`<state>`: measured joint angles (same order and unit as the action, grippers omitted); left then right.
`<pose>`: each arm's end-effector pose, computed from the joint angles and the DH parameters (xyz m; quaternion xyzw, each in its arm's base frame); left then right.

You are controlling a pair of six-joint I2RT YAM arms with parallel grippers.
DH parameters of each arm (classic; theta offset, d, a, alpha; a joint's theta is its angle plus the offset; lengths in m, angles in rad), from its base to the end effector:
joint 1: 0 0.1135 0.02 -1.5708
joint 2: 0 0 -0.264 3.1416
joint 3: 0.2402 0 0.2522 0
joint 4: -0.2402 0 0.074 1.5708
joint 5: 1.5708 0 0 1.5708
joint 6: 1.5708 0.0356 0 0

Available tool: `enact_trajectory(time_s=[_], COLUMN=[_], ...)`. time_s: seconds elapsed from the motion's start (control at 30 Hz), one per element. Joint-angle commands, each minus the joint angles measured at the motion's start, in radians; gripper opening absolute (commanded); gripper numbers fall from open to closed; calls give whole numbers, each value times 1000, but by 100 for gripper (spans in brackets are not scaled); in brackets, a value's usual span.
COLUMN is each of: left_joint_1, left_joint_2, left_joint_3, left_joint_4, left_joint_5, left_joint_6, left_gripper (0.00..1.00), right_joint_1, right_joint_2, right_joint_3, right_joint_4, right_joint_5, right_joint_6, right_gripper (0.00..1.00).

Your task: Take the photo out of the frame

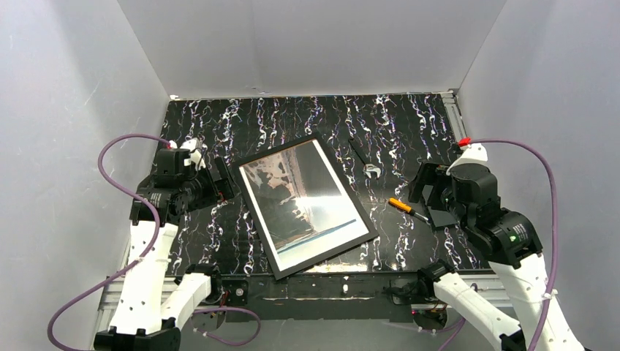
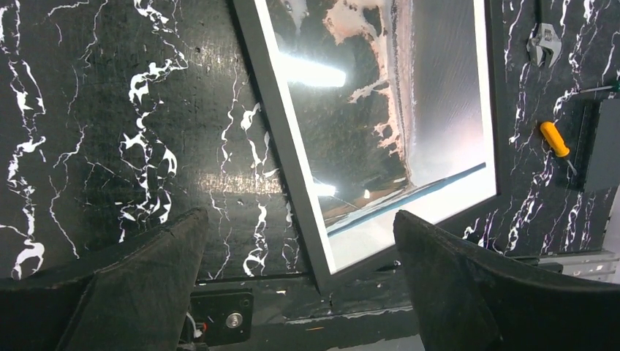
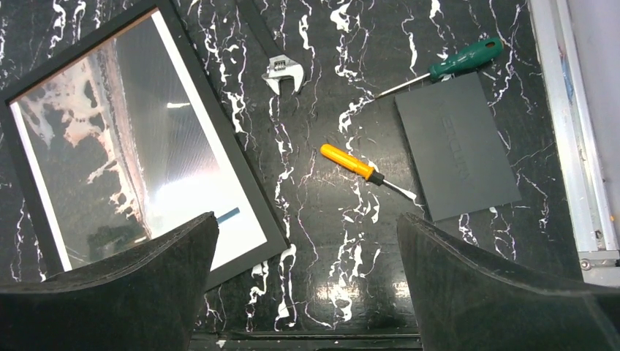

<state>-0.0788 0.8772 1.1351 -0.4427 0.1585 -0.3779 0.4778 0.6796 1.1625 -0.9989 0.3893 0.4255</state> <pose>0.1791 -0.0198 0.4169 -0.0642 0.7659 -0.2035 0.6065 0.0921 0.0325 0.3935 0.0752 0.8501 0.0651 0.5172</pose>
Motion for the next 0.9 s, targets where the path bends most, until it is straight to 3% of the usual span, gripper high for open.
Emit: enact_trajectory(time_s=[0.0,0.17,0.37,0.6,0.77,0.87], left_joint_1=[-4,-4,-4,-5,-44,-106], left_joint_2=[17,22,80,114,111,86], left_joint_3=[-39,-74,-137,-276,-377,-468], left_joint_4=[-16,-2,-30,20,59,166], left_joint_5=[-25,44,116,274,225,195], left_joint_6=[-51,-110,-171,-240,-315,-376], left_gripper=[100,100,100,100,91,90], right_joint_1=[-5,-3,-4,-4,17,111], right_joint_2=[-5,22,57,24,92,143], right_joint_3=[-43,-68,-115,-247,-311,-343], right_joint_4=[62,-8,-19,173,285,363], right_joint_5=[-17,49,14,-258,-456,-459], right_joint_6=[23,65,154,157,240,281], right_gripper=[100,100,100,98,89,89])
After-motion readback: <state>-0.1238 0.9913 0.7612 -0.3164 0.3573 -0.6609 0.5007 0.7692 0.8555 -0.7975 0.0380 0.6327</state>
